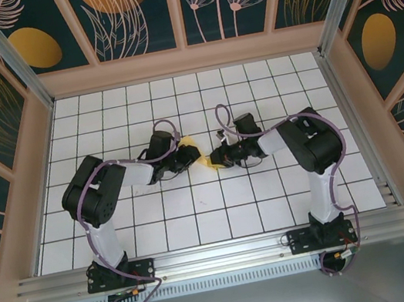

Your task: Fold a paper plane with a square sheet of paper (pick it up from the middle)

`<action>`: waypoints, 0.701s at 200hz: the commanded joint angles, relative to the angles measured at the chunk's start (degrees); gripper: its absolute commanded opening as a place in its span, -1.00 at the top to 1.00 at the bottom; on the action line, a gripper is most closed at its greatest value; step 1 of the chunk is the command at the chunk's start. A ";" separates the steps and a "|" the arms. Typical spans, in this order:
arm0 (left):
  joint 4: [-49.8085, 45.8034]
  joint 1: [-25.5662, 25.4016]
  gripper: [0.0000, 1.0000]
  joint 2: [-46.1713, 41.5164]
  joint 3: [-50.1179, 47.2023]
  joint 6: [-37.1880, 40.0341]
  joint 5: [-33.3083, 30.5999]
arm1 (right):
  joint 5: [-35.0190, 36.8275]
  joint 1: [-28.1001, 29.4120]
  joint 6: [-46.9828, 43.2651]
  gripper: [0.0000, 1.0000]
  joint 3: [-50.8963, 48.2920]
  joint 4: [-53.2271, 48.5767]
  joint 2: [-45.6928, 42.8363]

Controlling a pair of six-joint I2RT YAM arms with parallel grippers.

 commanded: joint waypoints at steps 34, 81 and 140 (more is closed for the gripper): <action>-7.55 -0.10 0.49 3.58 1.70 1.96 -6.02 | 5.87 -0.83 -3.76 0.62 0.21 -6.60 -7.45; -8.34 -0.10 0.53 3.79 2.09 2.08 -6.61 | 9.51 2.20 -8.68 0.63 3.62 -12.66 -9.50; -9.07 -0.10 0.63 3.80 2.24 2.10 -7.23 | 16.37 6.52 -9.42 0.94 9.36 -18.07 -4.14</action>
